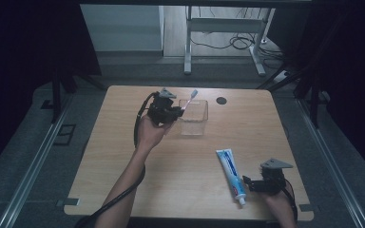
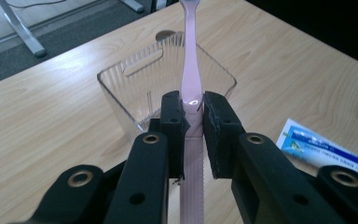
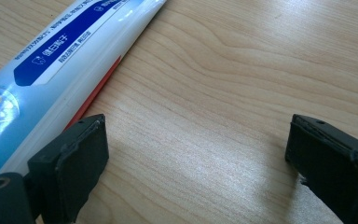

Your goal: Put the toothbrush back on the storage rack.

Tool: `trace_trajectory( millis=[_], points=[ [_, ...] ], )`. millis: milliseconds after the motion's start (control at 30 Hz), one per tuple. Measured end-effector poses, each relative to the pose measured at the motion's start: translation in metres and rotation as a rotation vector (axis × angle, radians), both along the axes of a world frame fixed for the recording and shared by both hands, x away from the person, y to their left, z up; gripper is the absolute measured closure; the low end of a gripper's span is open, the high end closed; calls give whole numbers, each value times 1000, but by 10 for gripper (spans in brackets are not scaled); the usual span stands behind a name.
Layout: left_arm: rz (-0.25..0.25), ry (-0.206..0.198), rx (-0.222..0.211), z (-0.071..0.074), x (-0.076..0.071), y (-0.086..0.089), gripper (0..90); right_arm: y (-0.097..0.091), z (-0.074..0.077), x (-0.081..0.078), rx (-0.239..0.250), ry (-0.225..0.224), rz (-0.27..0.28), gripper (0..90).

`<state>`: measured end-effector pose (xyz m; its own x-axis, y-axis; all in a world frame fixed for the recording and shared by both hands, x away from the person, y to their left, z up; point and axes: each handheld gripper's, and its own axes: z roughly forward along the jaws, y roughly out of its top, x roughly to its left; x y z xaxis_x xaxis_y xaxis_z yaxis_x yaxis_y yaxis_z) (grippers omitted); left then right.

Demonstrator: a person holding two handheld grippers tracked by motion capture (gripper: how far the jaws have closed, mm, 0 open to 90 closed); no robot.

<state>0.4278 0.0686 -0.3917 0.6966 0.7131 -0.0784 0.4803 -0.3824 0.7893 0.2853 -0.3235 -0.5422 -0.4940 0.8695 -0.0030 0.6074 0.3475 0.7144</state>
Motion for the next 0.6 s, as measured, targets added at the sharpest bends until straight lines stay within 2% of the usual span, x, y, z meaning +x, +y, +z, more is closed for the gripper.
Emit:
trace_trajectory(
  millis=[300, 600],
  points=[
    [5, -20, -23, 4, 16, -11, 788, 0, 0, 0, 0, 0, 3, 56],
    [5, -40, -28, 6, 30, -26, 789, 0, 0, 0, 1, 1, 6, 56]
  ],
)
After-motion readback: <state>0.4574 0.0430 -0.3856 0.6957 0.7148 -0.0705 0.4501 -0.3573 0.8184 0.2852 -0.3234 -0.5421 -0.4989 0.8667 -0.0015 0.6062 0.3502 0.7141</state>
